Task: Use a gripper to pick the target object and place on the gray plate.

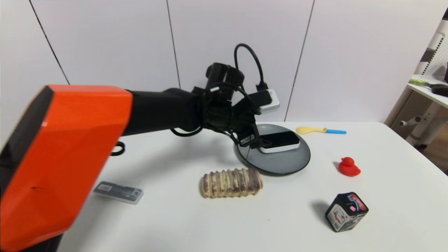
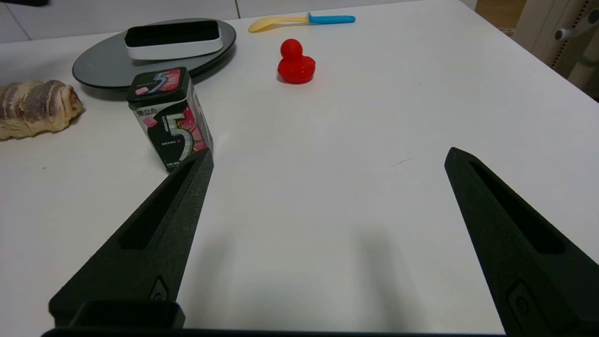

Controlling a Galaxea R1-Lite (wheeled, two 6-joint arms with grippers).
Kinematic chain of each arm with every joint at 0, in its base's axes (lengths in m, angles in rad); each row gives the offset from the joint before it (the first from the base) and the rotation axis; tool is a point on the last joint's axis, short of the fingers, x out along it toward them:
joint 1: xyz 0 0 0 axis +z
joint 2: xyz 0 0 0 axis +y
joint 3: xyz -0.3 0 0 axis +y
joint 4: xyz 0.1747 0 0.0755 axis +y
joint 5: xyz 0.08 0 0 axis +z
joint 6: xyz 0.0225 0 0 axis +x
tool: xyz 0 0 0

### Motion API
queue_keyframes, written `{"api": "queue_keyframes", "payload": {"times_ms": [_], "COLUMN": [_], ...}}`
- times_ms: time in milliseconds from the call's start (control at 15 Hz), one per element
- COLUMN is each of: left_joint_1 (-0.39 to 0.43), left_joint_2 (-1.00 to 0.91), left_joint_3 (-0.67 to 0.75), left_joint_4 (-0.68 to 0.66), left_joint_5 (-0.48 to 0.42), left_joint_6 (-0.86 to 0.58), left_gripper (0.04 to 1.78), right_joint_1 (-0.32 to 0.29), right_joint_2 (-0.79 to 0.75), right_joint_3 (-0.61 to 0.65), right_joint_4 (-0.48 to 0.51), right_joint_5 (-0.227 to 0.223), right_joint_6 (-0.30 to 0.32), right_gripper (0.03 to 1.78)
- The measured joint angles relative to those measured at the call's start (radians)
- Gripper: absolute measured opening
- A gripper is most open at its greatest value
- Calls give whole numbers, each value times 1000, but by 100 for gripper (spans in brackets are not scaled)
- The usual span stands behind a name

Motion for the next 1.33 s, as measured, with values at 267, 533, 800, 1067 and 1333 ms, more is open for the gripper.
{"api": "queue_keyframes", "payload": {"times_ms": [267,533,800,1067,1333], "left_joint_1": [39,134,315,519,628], "left_joint_2": [-364,-797,-1191,-1519,-1809], "left_joint_3": [236,614,1012,1332,1628], "left_joint_4": [230,318,253,95,-60], "left_joint_5": [99,215,256,263,255], "left_joint_6": [-13,-127,-308,-410,-513], "left_gripper": [164,166,167,169,169], "right_joint_1": [0,0,0,0,0], "right_joint_2": [0,0,0,0,0], "right_joint_3": [0,0,0,0,0], "right_joint_4": [0,0,0,0,0], "right_joint_5": [0,0,0,0,0], "right_joint_6": [0,0,0,0,0], "right_gripper": [171,171,171,171,171]}}
